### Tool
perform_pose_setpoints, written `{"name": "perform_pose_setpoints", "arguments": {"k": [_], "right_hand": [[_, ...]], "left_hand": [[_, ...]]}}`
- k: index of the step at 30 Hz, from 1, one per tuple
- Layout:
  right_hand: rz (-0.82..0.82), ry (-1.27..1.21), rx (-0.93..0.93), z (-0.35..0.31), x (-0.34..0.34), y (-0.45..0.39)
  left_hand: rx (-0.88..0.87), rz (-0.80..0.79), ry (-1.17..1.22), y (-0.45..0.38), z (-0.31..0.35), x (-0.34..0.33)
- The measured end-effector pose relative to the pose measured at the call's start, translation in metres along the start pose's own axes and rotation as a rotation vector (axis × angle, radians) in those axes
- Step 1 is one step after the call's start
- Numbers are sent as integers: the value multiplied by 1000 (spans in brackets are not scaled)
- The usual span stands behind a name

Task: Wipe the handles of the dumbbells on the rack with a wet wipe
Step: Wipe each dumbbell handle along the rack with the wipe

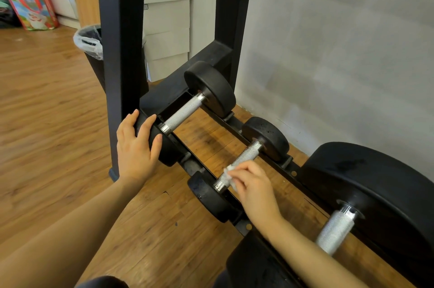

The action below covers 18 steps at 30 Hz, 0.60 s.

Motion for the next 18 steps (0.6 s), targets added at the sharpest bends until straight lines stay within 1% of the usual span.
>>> {"name": "perform_pose_setpoints", "arguments": {"k": [2, 3, 5, 8, 9, 11, 12, 15, 18], "right_hand": [[115, 71, -12, 3, 5, -5], [121, 106, 3, 4, 5, -5], [37, 105, 41, 4, -1, -4], [-79, 170, 148, 1, -11, 2], [-90, 165, 151, 2, -11, 3], [-61, 113, 102, -1, -6, 1], [-14, 87, 96, -3, -2, -1], [234, 58, 148, -12, 21, -9], [456, -40, 131, -17, 46, -19]], "left_hand": [[-2, -1, -2, 0, 0, 0], [-2, -3, -4, 0, 0, 0], [-1, -1, -5, 0, 0, 0], [0, -4, 0, -1, 0, -1], [0, -4, 1, 0, 0, -1], [-3, 0, 5, 0, 1, 0], [-5, 2, 8, 0, 1, 0], [-8, 5, 10, 0, 0, -1], [-9, 11, 6, 0, -1, -2]]}}
Point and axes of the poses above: each hand's wrist, its own y-axis away from the middle knuckle, its own x-axis out of the back of the hand, z = x × y, the point moved 3 cm from there along -y, towards the middle knuckle
